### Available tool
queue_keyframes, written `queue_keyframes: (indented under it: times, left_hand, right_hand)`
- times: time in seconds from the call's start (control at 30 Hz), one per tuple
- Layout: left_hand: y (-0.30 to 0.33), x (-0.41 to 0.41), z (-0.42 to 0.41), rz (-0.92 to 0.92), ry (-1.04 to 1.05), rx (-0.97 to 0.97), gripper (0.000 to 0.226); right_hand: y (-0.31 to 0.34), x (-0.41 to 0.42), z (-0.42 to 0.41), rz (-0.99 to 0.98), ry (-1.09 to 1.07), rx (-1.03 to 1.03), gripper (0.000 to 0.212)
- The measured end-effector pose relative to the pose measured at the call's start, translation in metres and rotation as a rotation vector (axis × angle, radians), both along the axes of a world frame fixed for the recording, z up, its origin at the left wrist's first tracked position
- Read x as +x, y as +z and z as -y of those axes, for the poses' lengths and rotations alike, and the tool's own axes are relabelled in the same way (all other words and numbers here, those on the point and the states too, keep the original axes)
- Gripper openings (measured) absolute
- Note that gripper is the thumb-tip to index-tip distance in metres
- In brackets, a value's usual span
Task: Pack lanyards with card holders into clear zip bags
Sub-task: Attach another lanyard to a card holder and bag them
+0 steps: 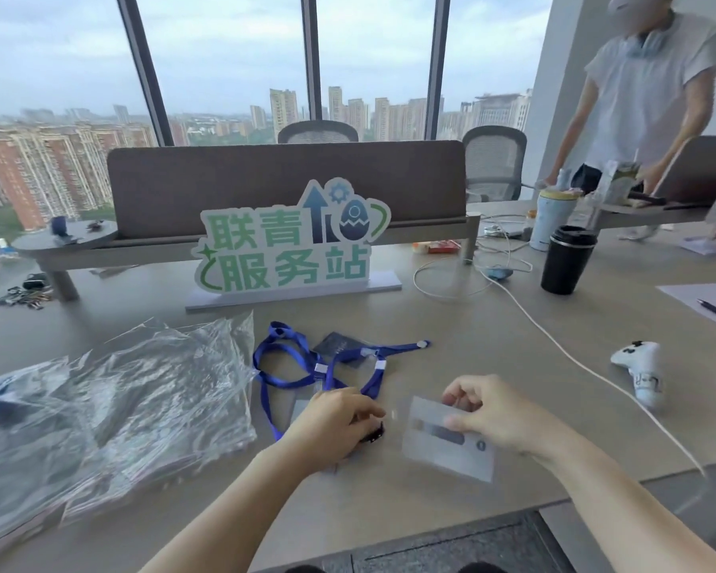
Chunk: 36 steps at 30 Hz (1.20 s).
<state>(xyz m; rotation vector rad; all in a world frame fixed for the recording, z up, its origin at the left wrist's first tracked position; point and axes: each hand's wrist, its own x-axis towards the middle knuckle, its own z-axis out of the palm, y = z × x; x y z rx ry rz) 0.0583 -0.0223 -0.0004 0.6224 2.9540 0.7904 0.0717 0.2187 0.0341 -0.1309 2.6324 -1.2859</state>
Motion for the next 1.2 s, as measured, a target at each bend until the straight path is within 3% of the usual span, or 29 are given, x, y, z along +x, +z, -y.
queue_keyframes:
  times: [0.17, 0.33, 0.43, 0.5, 0.57, 0.63, 0.7, 0.77, 0.83, 0.9, 0.97, 1.03, 1.13, 1.2]
  left_hand:
    - [0.016, 0.006, -0.013, 0.152, -0.035, 0.334, 0.007]
    - [0.035, 0.013, -0.03, 0.193, -0.086, 0.517, 0.021]
    - [0.048, 0.017, -0.04, 0.142, -0.075, 0.544, 0.018]
    - [0.06, 0.021, -0.044, 0.024, -0.095, 0.454, 0.02]
    - [0.076, 0.027, -0.044, -0.088, -0.137, 0.361, 0.02]
    - [0.094, 0.029, -0.041, -0.165, -0.156, 0.333, 0.02]
    - [0.113, 0.028, -0.035, -0.246, -0.155, 0.324, 0.019]
    - [0.129, 0.025, -0.028, -0.278, -0.149, 0.333, 0.015]
    - [0.138, 0.022, -0.023, -0.23, -0.138, 0.383, 0.017]
    - [0.139, 0.02, -0.02, -0.101, -0.155, 0.529, 0.019]
    - [0.133, 0.023, -0.019, -0.001, -0.185, 0.69, 0.019]
    - [0.122, 0.029, -0.02, 0.04, -0.127, 0.726, 0.024]
    - [0.103, 0.036, -0.023, 0.14, -0.084, 0.768, 0.028]
    - [0.093, 0.039, -0.022, 0.128, -0.098, 0.669, 0.028]
  right_hand:
    - [0.032, 0.004, -0.02, 0.011, -0.179, -0.379, 0.012]
    - [0.066, 0.011, -0.018, 0.124, -0.163, -0.752, 0.019]
    - [0.082, 0.006, -0.01, -0.041, -0.225, -0.834, 0.019]
    - [0.093, 0.002, -0.006, -0.323, -0.319, -0.654, 0.019]
    - [0.102, -0.005, -0.007, -0.641, -0.354, -0.245, 0.02]
    - [0.112, -0.005, -0.006, -0.817, -0.272, 0.19, 0.024]
    - [0.126, 0.0, -0.004, -0.753, -0.13, 0.498, 0.024]
    - [0.138, 0.007, -0.003, -0.538, 0.096, 0.575, 0.021]
    - [0.146, 0.016, -0.002, -0.316, 0.297, 0.405, 0.021]
    - [0.148, 0.024, -0.001, -0.207, 0.392, 0.082, 0.023]
    - [0.144, 0.026, 0.001, -0.253, 0.364, -0.228, 0.019]
    - [0.138, 0.022, 0.003, -0.341, 0.269, -0.418, 0.017]
    - [0.134, 0.012, 0.009, -0.472, 0.077, -0.483, 0.018]
    - [0.133, 0.006, 0.013, -0.611, -0.075, -0.363, 0.024]
